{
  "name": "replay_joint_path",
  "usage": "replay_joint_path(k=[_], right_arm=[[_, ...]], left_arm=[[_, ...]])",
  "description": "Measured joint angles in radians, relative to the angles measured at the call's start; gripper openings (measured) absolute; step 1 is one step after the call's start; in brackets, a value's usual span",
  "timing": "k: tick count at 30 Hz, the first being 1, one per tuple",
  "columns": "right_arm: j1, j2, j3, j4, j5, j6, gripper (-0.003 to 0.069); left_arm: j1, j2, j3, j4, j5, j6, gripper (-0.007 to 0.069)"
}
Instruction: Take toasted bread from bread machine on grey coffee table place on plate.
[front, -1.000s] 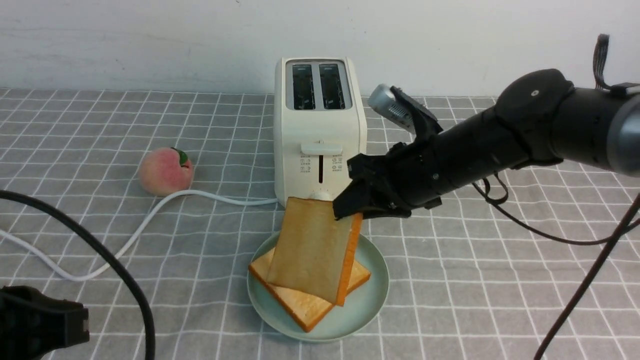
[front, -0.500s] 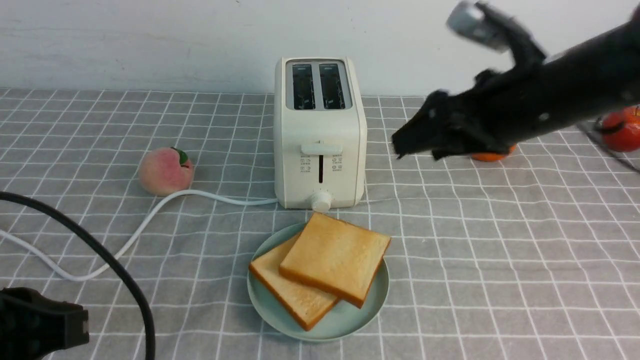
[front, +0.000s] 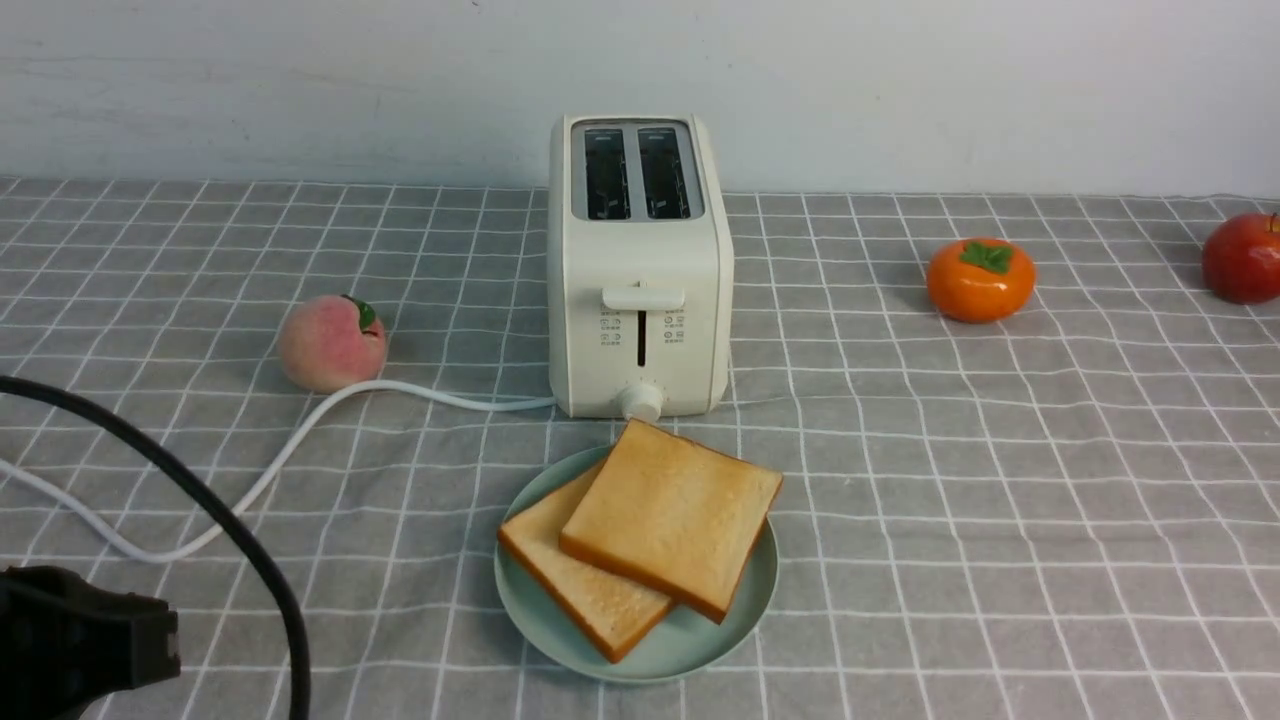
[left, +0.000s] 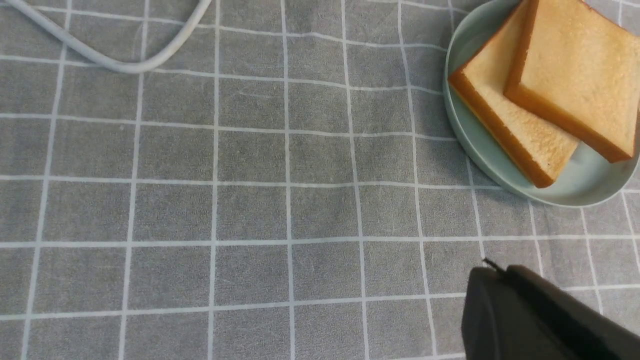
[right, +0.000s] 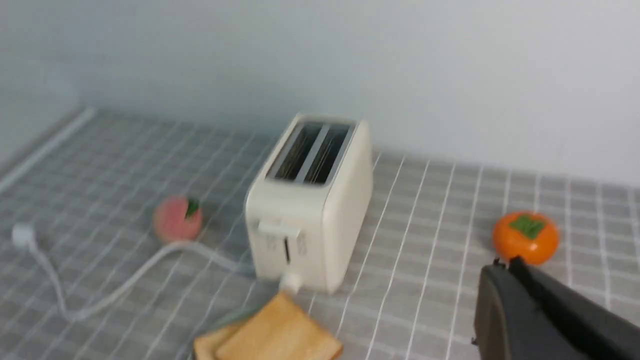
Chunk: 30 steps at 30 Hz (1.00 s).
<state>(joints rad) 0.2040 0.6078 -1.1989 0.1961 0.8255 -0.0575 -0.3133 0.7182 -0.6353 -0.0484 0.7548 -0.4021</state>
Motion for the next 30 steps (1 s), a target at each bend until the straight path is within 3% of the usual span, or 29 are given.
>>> replay_joint_path(k=[4,8,15,30], right_arm=[[0.0,-0.248,0.307,-0.14,-0.216,0.105,-0.0005],[0.0,-0.421,0.614,-0.17,-0.405,0.165,-0.0001],[0.0,-0.61,0.803,-0.174,-0.812,0.177,0.0008],[0.0,-0.624,0.823,-0.183,-0.861,0.179,0.0022]], left_arm=[[0.0,0.0,0.0,-0.002,-0.068,0.0,-0.0014],[0.0,0.0,0.0,-0.005,-0.134,0.0,-0.0014],[0.0,0.0,0.0,-0.007,-0.166,0.0,-0.0014],[-0.009,-0.002,0.014,-0.002,-0.178,0.0,-0.0012]])
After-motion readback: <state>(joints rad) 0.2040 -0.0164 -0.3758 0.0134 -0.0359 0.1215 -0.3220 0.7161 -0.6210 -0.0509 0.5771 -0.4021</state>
